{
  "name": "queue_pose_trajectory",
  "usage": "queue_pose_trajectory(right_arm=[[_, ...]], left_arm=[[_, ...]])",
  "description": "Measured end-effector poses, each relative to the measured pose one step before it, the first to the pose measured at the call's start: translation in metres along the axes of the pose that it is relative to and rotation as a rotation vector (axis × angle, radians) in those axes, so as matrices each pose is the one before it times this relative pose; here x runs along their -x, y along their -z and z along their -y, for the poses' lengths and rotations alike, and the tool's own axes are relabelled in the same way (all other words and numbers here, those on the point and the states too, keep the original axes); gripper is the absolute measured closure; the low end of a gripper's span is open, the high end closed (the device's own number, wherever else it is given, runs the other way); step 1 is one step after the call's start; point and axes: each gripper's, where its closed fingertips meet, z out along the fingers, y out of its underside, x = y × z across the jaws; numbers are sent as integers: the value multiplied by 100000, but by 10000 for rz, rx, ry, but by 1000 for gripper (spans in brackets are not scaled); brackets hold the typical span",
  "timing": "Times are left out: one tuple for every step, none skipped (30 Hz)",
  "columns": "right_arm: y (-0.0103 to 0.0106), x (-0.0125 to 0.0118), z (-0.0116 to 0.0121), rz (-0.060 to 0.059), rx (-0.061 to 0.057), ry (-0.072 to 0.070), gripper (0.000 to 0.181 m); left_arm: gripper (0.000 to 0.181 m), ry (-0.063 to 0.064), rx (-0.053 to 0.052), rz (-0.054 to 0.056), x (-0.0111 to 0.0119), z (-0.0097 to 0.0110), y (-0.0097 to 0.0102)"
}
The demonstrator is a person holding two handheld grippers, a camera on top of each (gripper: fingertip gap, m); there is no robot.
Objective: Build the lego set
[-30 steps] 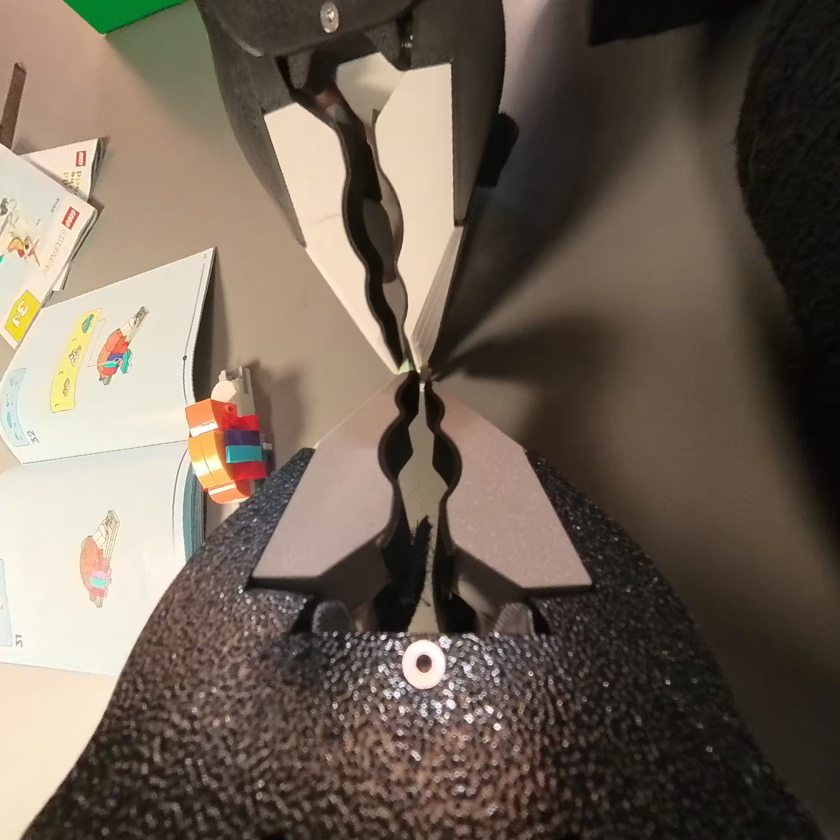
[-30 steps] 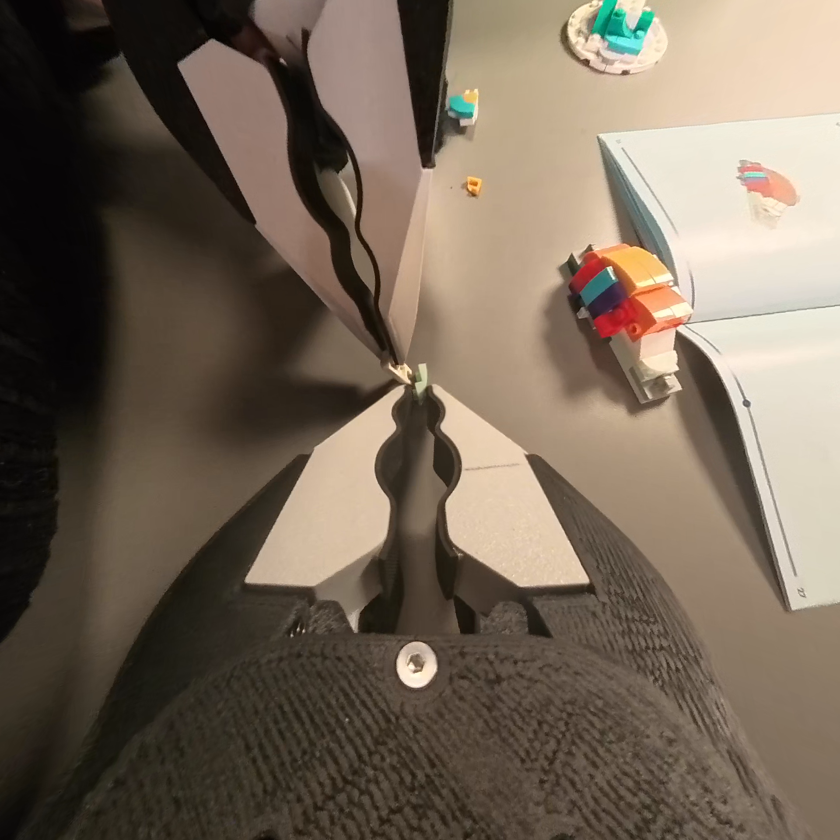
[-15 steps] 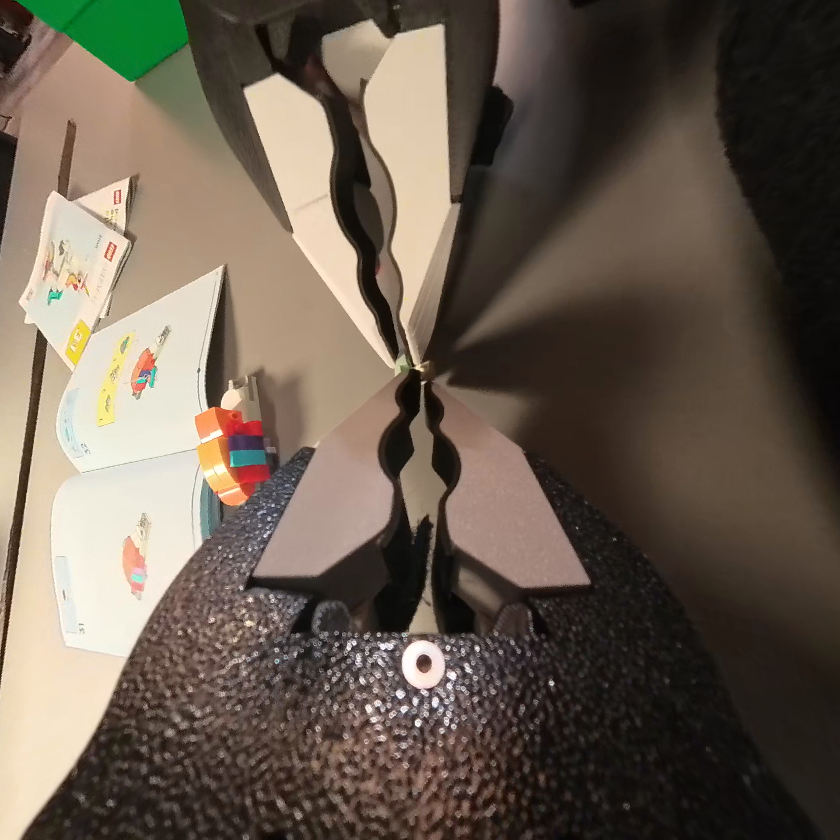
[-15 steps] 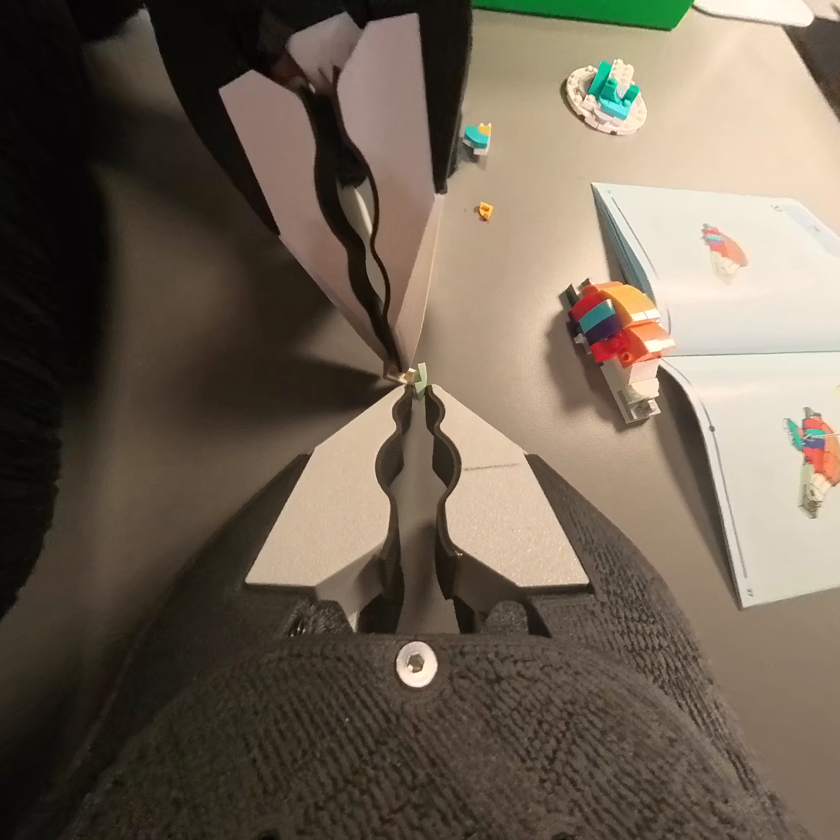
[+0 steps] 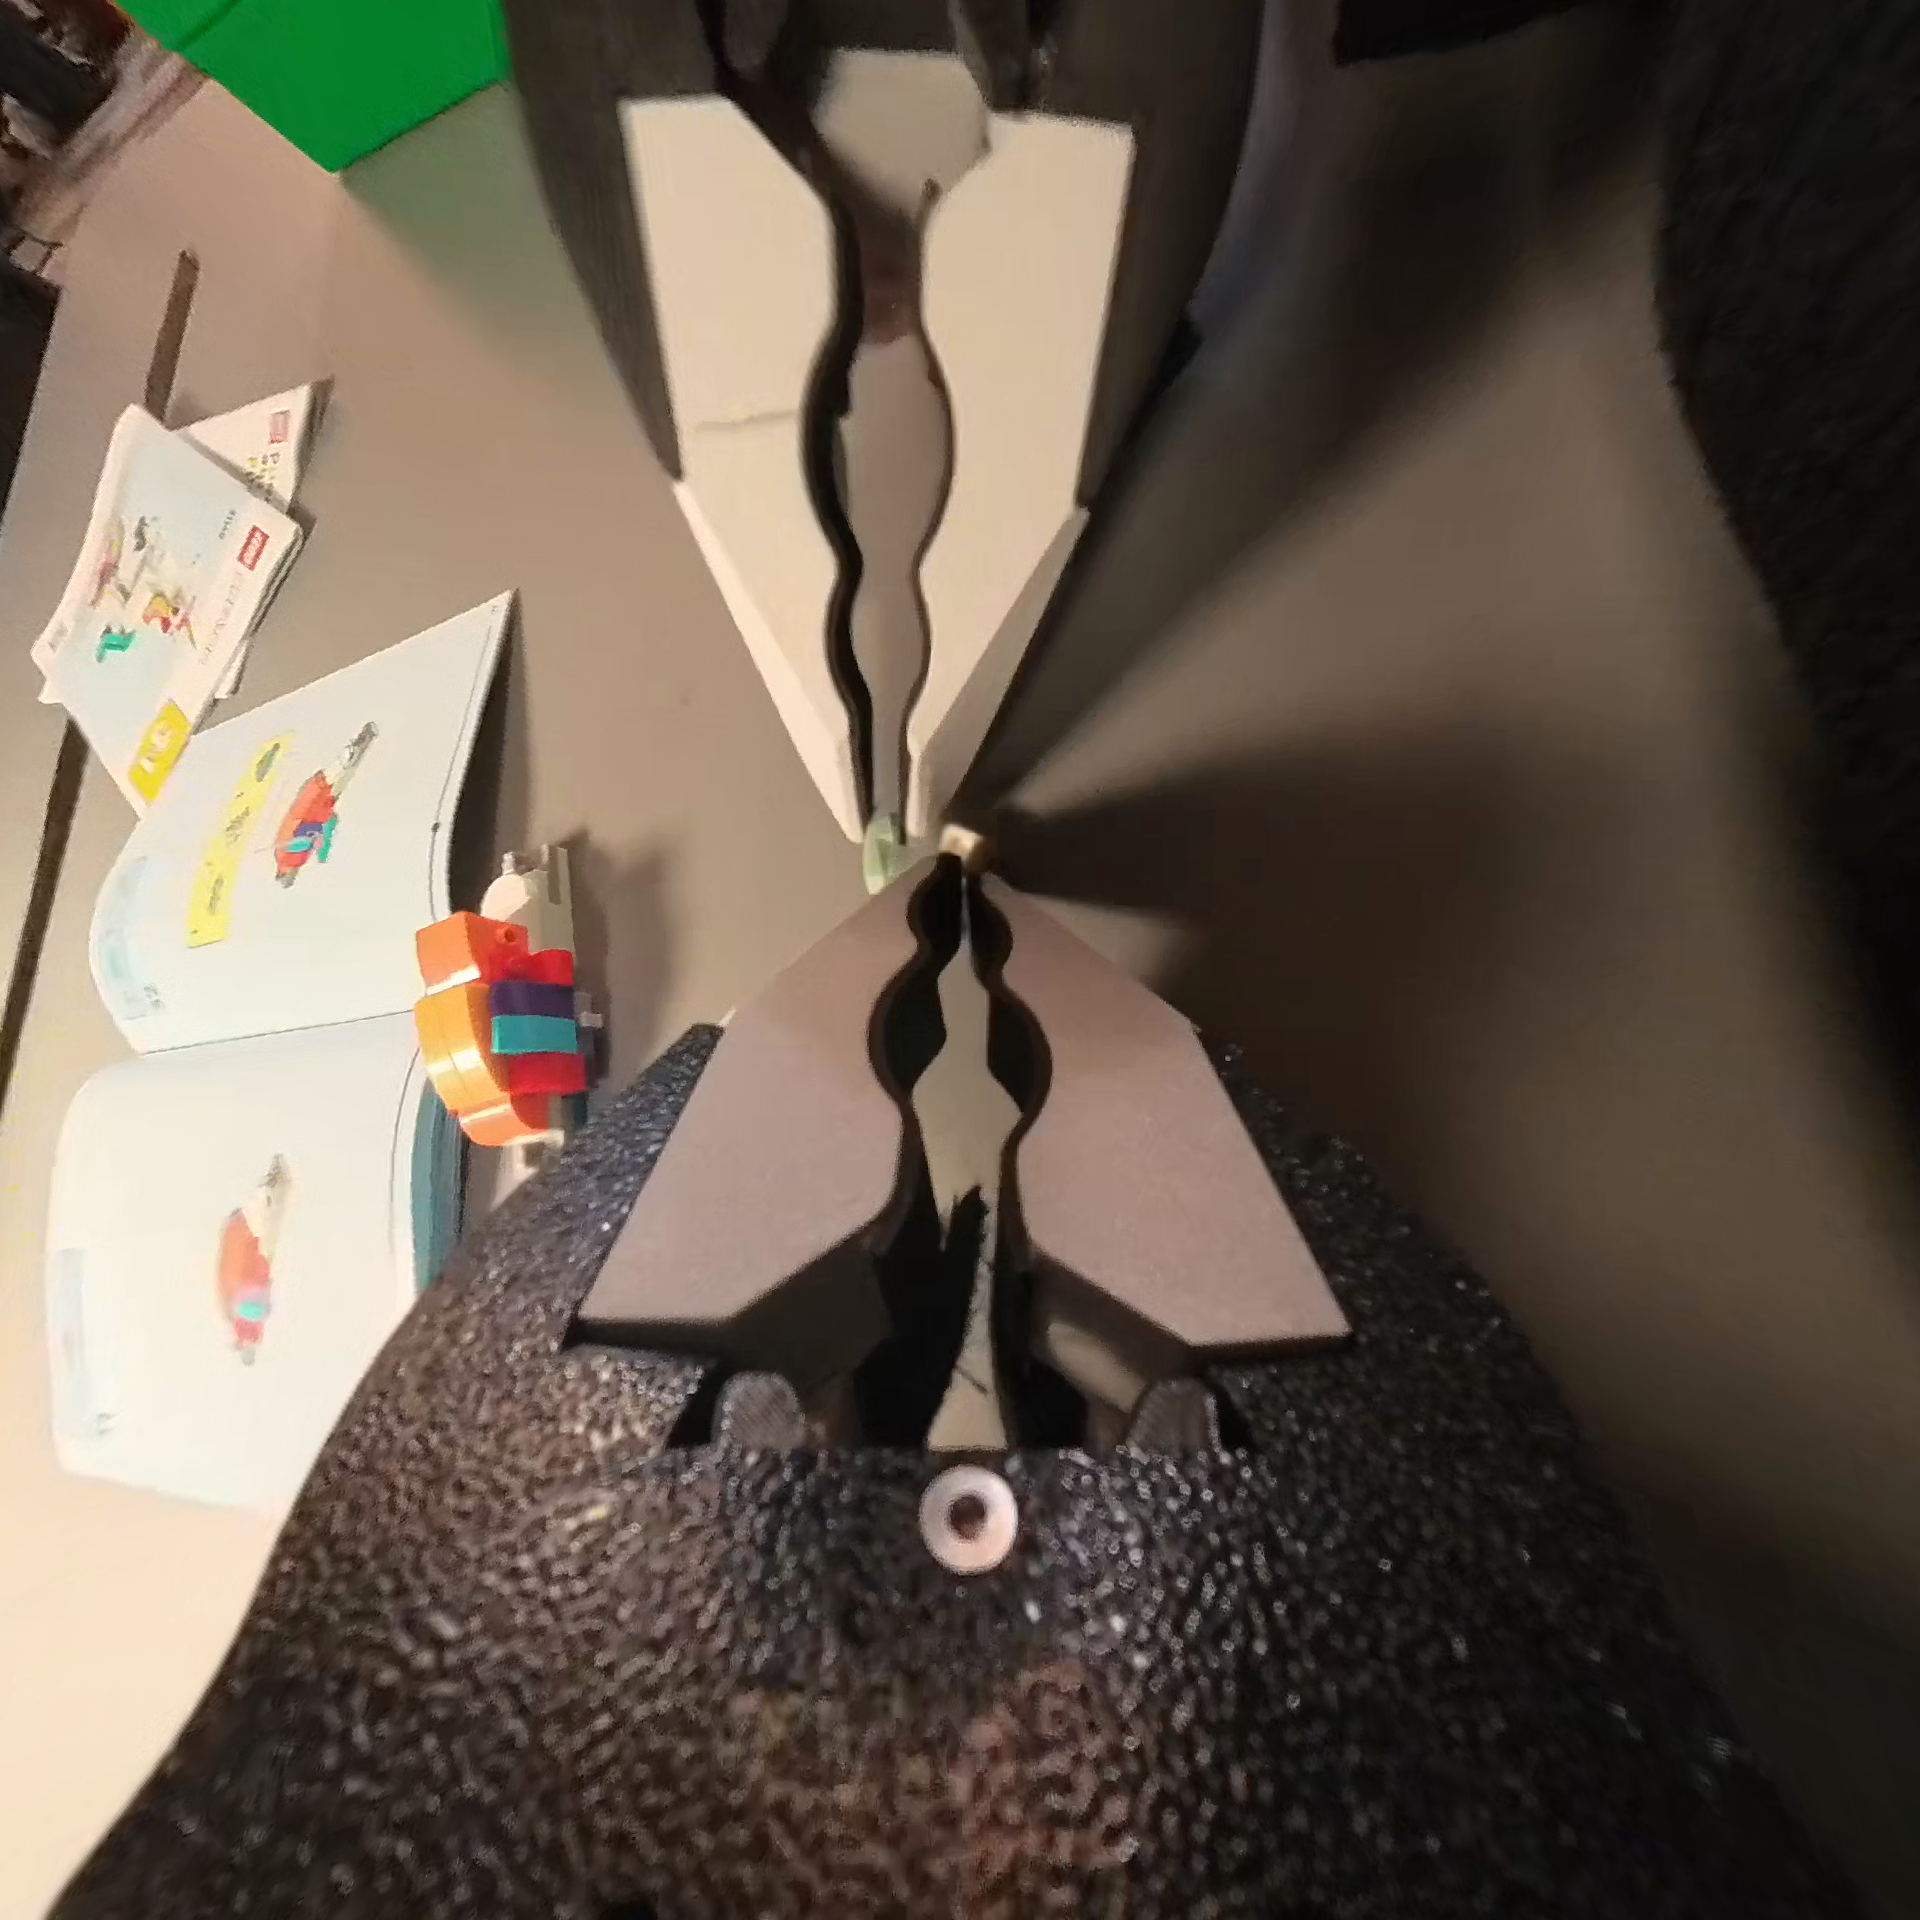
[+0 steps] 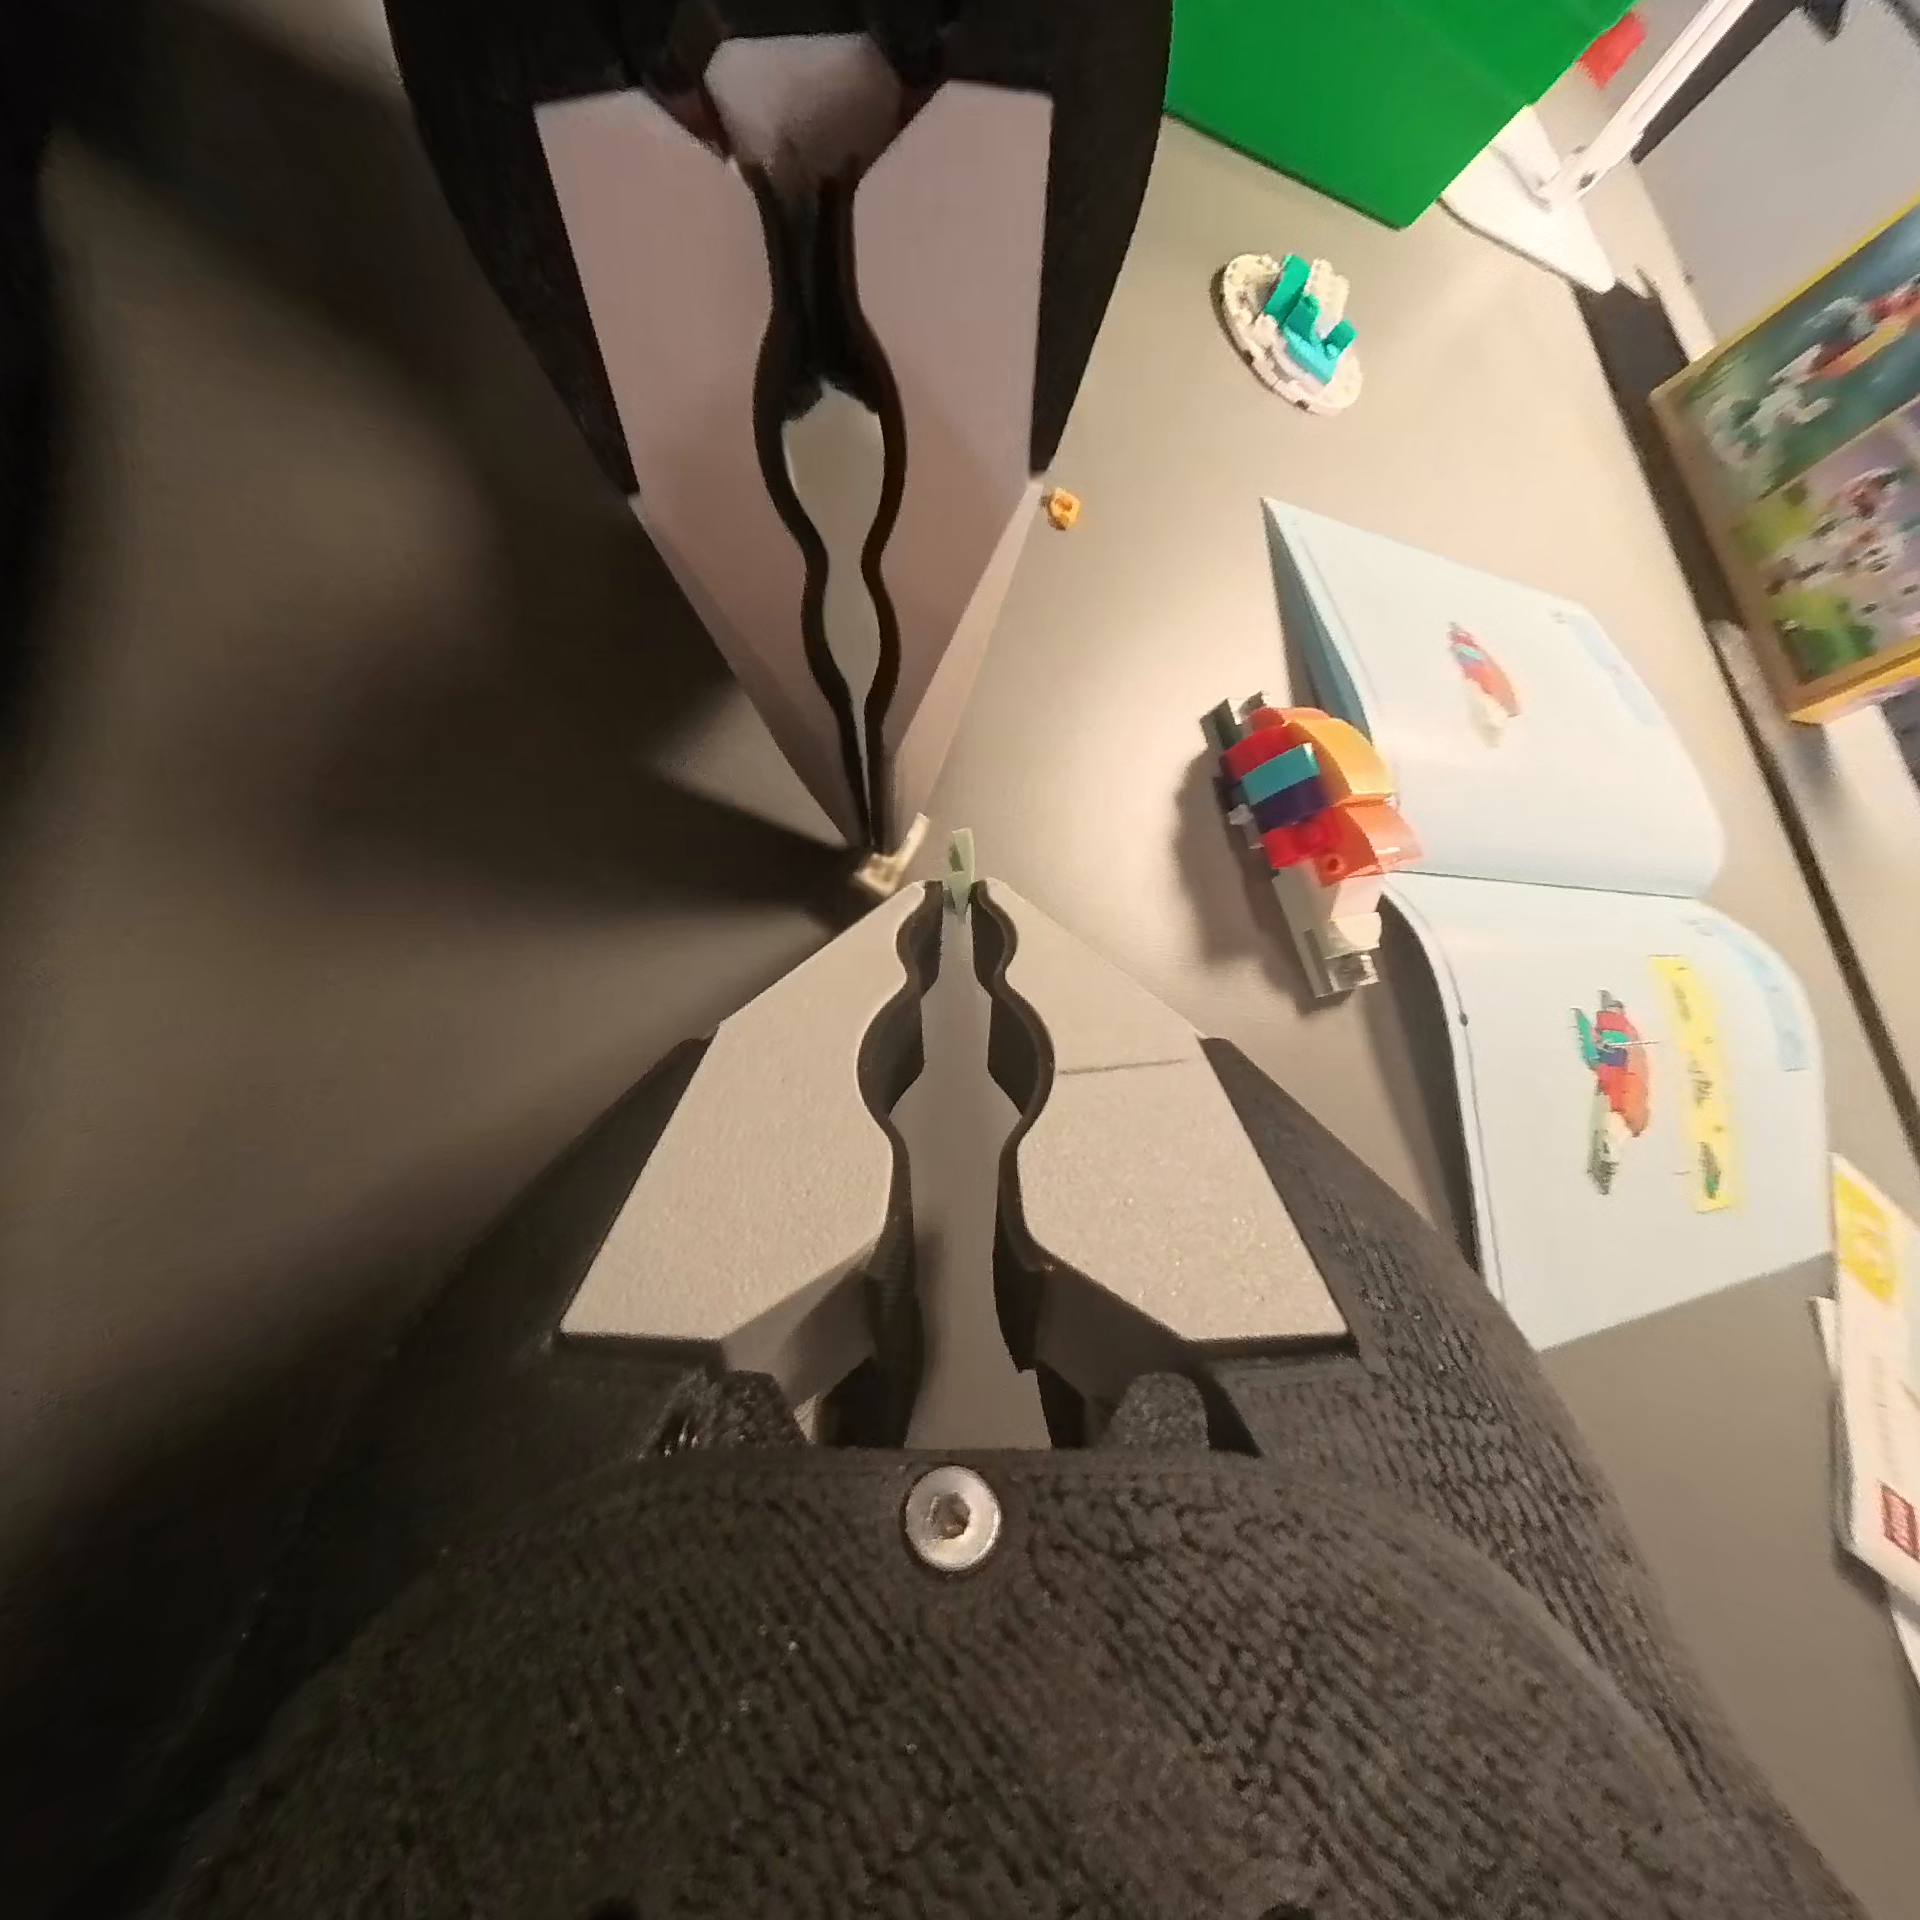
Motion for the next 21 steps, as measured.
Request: queue_pose_trajectory(right_arm=[[21, -71, -12, -33, -34, 45, 177], [23, -33, -5, -9, -22, 47, 177], [20, -52, 18, -27, -54, 89, 177], [18, -77, 25, -44, -54, 104, 177], [6, -82, 4, -35, -44, 110, 177], [3, -115, 45, -74, -90, 198, 177], [21, -182, 51, -137, -138, 316, 177], [30, -185, 36, -160, -165, 413, 177], [37, -211, 29, -194, -207, 505, 177], [46, -213, 19, -232, -225, 546, 177], [44, -157, 50, -199, -229, 529, 177], [42, -216, 170, -247, -310, 528, 177], [57, -258, 268, -294, -385, 547, 177], [7, -181, 133, -223, -315, 504, 177], [-32, -129, 85, -170, -273, 431, 177], [-23, -143, 129, -162, -299, 369, 177], [-8, -105, 129, -114, -276, 292, 177], [-5, 4, 73, -6, -207, 198, 177], [0, 38, 57, 61, -167, 105, 177], [4, 65, 51, 108, -123, 61, 177], [8, -10, -28, 62, -46, 115, 177]], left_arm=[[181, 185, -196, 45, 101, 212, 170], [178, 208, -199, 95, 209, 217, 208], [178, 232, -144, 28, 155, 107, 213], [178, 300, -118, 55, 231, 48, 204], [178, 391, -88, 156, 417, -51, 179], [177, 479, -75, 159, 446, -78, 160], [177, 584, -22, 103, 378, -149, 119], [177, 648, -9, 156, 444, -155, 92], [177, 640, -60, 113, 318, -68, 71], [171, 612, -90, 0, 99, 2, 62], [166, 551, -100, -120, -161, 38, 40], [161, 509, -92, -7, -45, 42, 6], [158, 420, -46, -4, -81, -10, -9], [153, 308, 32, -87, -215, -108, -56], [148, 270, 139, -46, -142, -237, -85], [145, 222, 204, -39, -133, -348, -94], [144, 187, 275, -32, -133, -483, -57], [142, 146, 239, 7, -112, -469, -20], [142, -23, 157, -56, -227, -365, 10], [143, -200, 89, -43, -226, -251, 25], [146, -286, 118, 62, -46, -240, 3]])
